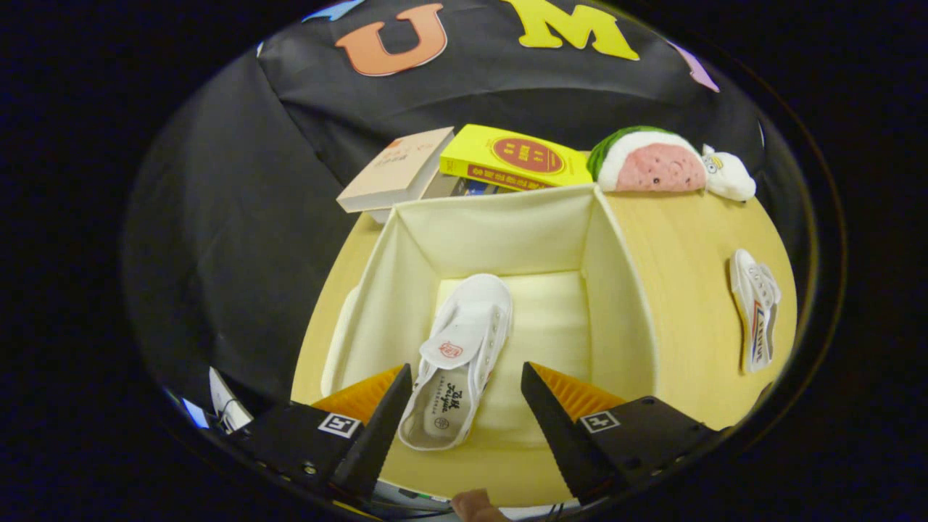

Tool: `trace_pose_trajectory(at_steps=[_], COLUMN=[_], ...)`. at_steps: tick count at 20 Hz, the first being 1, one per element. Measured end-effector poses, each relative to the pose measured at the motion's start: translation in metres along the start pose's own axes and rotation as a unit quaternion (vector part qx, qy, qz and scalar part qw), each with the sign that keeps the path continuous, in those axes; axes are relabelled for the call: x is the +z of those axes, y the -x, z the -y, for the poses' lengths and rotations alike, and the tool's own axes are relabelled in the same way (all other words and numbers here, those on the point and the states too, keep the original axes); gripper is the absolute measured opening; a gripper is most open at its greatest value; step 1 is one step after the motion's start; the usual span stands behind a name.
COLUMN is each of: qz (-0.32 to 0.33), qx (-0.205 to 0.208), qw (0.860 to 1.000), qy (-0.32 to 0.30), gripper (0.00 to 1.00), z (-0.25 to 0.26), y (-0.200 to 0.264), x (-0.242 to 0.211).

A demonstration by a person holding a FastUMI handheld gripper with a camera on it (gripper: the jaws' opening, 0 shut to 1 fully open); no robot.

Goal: Open the storage box then place both shoes into the box .Put the left shoe in first, then the right shoe, with the right side of both shoes facing outward in a uniform manner.

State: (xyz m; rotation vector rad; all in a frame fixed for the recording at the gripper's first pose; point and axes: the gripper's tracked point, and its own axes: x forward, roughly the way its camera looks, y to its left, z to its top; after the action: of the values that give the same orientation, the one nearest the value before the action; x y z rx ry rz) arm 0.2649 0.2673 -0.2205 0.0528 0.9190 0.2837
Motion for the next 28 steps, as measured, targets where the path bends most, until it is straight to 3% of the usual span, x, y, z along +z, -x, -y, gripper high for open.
trace_pose_trajectory(at_steps=[7,12,21,28], qz=[0.045,0.067,0.031,0.002], qx=[0.003,-0.066,-0.180,-0.228], qw=[0.999,0.995,0.983,0.973], qy=[0.012,0.025,-0.001,-0.038], gripper=[0.96,0.96,0.96,0.97], z=[0.067,0.171,0.369,0.463], y=[0.061,0.083,0.069,0.065], x=[0.025,0.032,0.011,-0.003])
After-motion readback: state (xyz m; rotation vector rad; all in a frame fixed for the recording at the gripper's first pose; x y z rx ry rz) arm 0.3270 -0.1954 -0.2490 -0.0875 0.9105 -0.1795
